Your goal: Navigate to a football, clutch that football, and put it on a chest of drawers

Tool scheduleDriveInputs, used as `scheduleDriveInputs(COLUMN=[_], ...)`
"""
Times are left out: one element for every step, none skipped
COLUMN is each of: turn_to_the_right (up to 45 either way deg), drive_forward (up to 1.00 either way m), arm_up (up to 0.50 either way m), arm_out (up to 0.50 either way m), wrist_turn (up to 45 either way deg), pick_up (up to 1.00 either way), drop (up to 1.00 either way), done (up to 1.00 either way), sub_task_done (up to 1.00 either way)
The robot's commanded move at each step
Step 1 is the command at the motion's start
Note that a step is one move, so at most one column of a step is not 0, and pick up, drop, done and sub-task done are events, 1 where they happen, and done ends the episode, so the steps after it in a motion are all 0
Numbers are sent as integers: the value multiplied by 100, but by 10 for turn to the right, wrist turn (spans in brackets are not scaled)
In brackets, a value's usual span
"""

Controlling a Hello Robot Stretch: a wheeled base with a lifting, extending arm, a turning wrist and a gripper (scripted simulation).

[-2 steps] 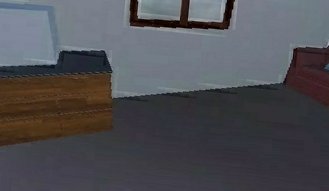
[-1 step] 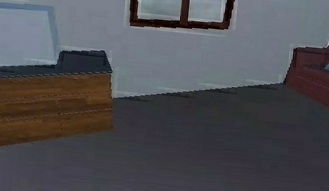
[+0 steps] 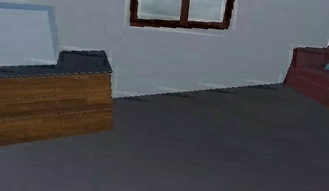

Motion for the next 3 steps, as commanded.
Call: scheduleDriveInputs(turn_to_the_right=[0, 0, 0], drive_forward=[0, 0, 0], arm_up=[0, 0, -30], arm_out=[0, 0, 0], wrist_turn=[450, 150, 0], pick_up=[0, 0, 0], drop=[0, 0, 0], done=[0, 0, 0], sub_task_done=[0, 0, 0])
